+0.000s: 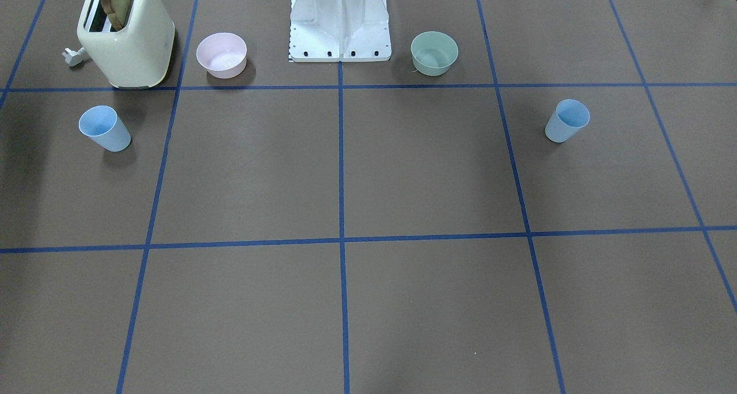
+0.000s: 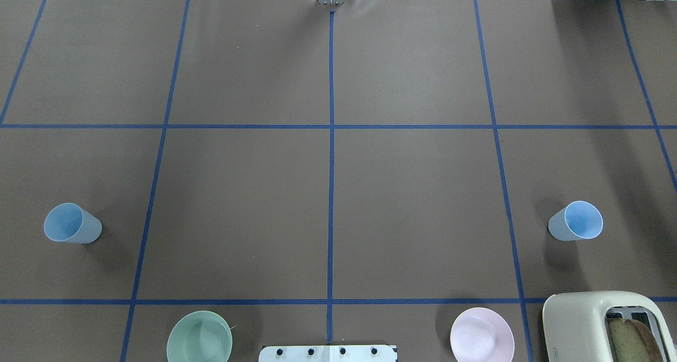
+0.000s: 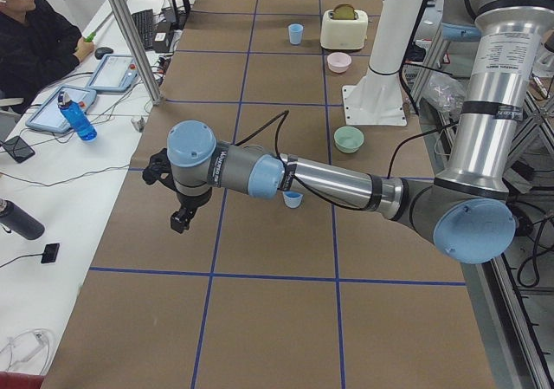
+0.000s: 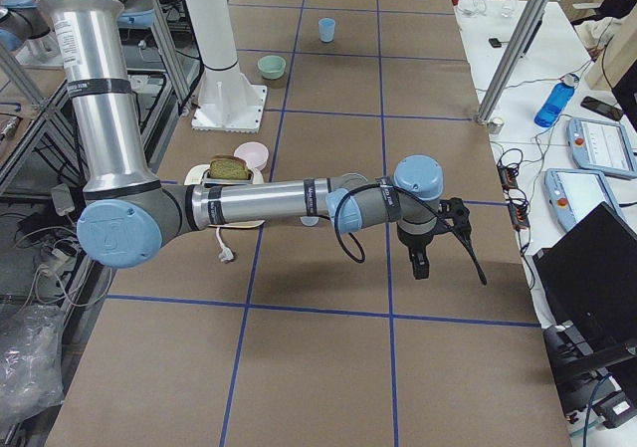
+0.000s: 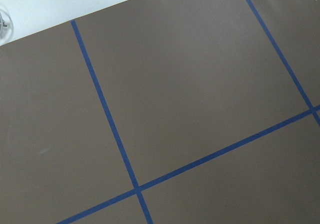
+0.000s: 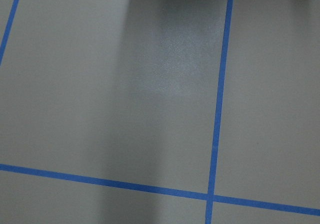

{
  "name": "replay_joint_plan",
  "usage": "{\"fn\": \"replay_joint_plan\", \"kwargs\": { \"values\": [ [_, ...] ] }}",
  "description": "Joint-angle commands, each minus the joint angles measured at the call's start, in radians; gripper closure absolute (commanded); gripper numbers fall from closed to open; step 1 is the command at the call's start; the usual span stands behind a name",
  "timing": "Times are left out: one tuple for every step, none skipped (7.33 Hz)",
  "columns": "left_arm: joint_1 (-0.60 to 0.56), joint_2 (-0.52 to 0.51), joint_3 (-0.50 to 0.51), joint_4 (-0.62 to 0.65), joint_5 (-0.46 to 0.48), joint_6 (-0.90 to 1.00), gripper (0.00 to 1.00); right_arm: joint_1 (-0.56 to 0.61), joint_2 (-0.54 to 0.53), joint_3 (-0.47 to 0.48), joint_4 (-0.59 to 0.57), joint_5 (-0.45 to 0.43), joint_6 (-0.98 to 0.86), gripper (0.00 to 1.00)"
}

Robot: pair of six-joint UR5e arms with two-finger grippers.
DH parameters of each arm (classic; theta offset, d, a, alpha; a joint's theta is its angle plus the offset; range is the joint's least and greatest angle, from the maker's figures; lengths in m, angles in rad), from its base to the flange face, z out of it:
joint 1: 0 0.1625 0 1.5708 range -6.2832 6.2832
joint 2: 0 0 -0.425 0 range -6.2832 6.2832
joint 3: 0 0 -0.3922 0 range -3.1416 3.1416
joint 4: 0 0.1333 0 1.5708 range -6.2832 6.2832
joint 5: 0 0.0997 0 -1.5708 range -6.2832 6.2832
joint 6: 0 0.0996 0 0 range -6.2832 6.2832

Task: Stack blue cups with both arms

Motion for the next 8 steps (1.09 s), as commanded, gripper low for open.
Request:
{"fn": "replay_joint_plan", "kwargs": {
  "values": [
    [0.000, 0.002, -0.003, 0.000, 0.000, 0.000, 0.02, 0.000, 0.003, 0.001, 0.002, 0.000, 0.000, 0.00],
    [0.000, 0.002, -0.005, 0.000, 0.000, 0.000, 0.02, 0.000, 0.011, 0.001, 0.002, -0.002, 0.002, 0.00],
    [0.000, 0.002, -0.019, -0.001, 0.002, -0.002, 0.02, -0.002, 0.015, 0.007, 0.003, -0.002, 0.003, 0.00],
    [0.029, 0.001, -0.026, -0.003, -0.002, -0.024, 0.02, -0.030, 0.000, 0.009, 0.026, 0.009, 0.050, 0.00],
    [0.093, 0.002, -0.084, -0.012, 0.014, -0.161, 0.02, -0.073, -0.056, 0.069, 0.110, 0.012, 0.201, 0.00],
    [0.141, 0.033, -0.127, -0.023, 0.038, -0.231, 0.02, -0.148, -0.101, 0.111, 0.208, -0.017, 0.335, 0.00],
    [0.175, 0.039, -0.129, -0.039, 0.040, -0.259, 0.02, -0.191, -0.170, 0.143, 0.268, -0.018, 0.350, 0.00],
    [0.214, 0.079, -0.134, -0.132, 0.043, -0.352, 0.02, -0.231, -0.229, 0.188, 0.282, -0.021, 0.354, 0.00]
  ]
}}
